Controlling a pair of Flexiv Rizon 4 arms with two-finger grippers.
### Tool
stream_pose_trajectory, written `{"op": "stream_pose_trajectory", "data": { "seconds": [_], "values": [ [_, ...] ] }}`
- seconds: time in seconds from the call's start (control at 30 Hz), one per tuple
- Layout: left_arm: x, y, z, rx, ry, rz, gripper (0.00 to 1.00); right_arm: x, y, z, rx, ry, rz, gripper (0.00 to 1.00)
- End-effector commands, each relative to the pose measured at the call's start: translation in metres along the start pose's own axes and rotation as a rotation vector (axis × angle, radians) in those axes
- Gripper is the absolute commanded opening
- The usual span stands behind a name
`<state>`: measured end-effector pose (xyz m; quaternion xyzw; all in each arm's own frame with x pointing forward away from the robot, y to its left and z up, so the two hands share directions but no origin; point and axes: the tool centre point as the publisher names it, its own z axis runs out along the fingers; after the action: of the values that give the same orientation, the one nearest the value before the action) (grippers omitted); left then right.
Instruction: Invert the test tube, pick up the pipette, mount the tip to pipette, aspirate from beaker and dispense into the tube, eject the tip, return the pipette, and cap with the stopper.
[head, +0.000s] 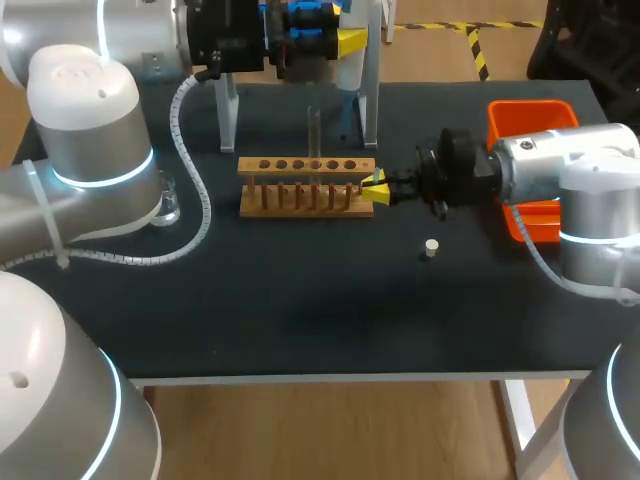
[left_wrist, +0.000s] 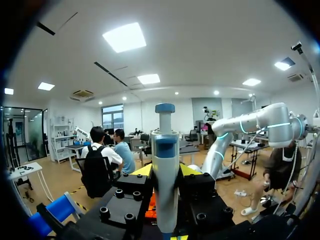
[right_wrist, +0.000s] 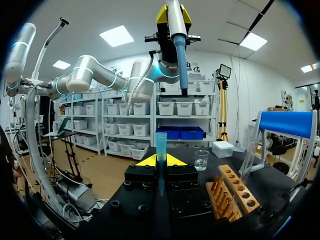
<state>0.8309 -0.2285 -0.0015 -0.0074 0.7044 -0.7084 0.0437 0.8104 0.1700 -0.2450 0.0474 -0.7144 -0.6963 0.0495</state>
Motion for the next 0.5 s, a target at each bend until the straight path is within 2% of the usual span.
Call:
{"op": "stream_pose_trajectory", "data": {
  "seconds": [0.03,0.27,0.5],
  "values": [
    [0.0007,0.0001,-0.0003,0.002,-0.002,0.001,0.0,-0.0053,0.0004,0.0096,0.002,0.003,-0.005,0.0],
    [0.0007,0.0001,-0.0003,0.002,-0.002,0.001,0.0,-0.0065,-0.0002,0.0146,0.012,0.011,-0.012,0.0],
    [0.0014,-0.0002,0.0028,0.002,0.015,-0.041,0.0,-0.0064,-0.0011,0.0154,0.019,0.014,-0.014,0.0]
  ]
}}
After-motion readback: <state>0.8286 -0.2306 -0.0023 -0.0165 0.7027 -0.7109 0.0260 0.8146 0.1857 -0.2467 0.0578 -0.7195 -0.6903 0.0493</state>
